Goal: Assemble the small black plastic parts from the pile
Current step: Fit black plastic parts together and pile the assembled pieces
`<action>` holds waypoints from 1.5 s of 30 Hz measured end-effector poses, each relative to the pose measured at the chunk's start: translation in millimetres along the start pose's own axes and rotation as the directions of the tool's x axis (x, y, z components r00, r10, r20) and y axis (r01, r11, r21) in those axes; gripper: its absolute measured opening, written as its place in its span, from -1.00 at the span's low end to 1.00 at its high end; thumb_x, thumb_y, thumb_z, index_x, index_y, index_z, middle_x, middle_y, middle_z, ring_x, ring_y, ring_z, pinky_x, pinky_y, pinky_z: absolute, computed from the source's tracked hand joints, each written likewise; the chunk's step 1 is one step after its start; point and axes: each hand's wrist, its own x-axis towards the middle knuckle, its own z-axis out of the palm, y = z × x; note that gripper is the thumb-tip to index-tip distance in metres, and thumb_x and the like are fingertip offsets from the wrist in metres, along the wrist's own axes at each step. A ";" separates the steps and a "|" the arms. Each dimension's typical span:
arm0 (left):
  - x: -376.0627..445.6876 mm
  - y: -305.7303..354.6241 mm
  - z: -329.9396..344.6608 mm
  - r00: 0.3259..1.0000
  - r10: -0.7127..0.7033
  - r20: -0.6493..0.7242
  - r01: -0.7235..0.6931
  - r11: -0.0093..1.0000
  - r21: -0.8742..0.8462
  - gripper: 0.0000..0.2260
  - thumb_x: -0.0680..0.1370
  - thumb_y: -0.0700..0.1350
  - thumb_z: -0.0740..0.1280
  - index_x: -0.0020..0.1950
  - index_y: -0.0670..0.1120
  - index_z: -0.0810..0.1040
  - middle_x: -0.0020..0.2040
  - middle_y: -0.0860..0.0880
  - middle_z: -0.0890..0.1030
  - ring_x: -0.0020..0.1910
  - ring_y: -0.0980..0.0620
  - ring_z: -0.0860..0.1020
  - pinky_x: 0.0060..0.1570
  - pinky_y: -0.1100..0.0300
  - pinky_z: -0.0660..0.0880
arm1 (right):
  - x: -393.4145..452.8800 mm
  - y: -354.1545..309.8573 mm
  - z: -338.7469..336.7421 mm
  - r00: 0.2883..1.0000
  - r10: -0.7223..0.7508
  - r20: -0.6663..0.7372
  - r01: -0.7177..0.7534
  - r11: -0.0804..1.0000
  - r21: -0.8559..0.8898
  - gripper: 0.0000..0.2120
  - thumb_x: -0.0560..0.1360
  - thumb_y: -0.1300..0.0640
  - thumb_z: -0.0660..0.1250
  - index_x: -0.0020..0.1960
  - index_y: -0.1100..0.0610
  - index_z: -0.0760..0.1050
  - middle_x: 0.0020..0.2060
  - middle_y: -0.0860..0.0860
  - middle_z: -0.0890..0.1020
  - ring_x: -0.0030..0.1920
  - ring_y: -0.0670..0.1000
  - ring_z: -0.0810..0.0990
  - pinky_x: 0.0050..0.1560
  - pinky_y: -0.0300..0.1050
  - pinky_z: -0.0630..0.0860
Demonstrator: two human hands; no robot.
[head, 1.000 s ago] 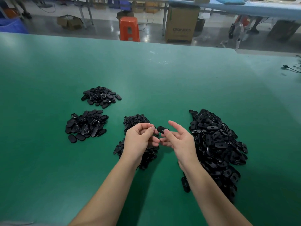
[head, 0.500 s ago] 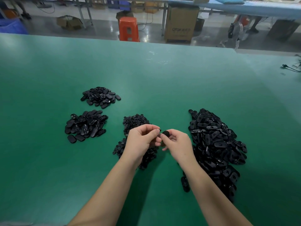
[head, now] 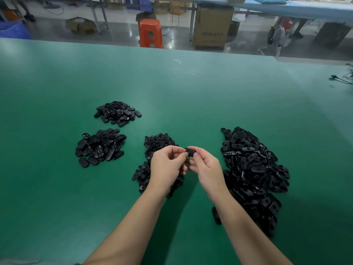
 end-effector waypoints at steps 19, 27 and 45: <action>2.9 1.6 -10.8 0.992 -0.102 0.067 0.108 0.990 -0.093 -0.87 0.47 -0.26 0.52 -0.02 -0.08 0.72 -0.17 -0.09 0.71 -0.23 0.06 0.62 -0.34 0.34 0.48 | -4.9 -3.2 -0.9 0.994 -0.022 0.106 0.007 0.991 0.136 -0.82 0.63 0.36 0.25 0.07 0.16 0.58 -0.16 0.03 0.75 -0.10 -0.01 0.74 -0.08 -0.24 0.63; 2.8 0.2 -11.2 0.996 -0.051 0.075 0.045 0.996 0.077 -0.93 0.51 -0.23 0.49 -0.11 -0.07 0.73 -0.27 0.02 0.72 -0.34 0.22 0.61 -0.37 0.42 0.44 | -1.3 -5.2 -4.4 0.995 0.036 0.093 -0.049 0.988 0.148 -0.86 0.62 0.37 0.25 0.03 0.23 0.56 -0.18 0.10 0.75 -0.15 0.04 0.74 -0.12 -0.20 0.65; 3.5 -2.6 -8.5 0.997 -0.066 0.026 0.058 0.968 0.243 -0.94 0.47 -0.17 0.48 -0.18 -0.10 0.63 -0.30 0.01 0.65 -0.38 0.11 0.51 -0.31 0.17 0.48 | -0.8 -5.3 -5.4 0.983 0.118 0.138 -0.141 0.975 0.169 -0.87 0.62 0.39 0.25 0.04 0.28 0.57 -0.10 0.25 0.72 -0.16 0.08 0.73 -0.12 -0.12 0.68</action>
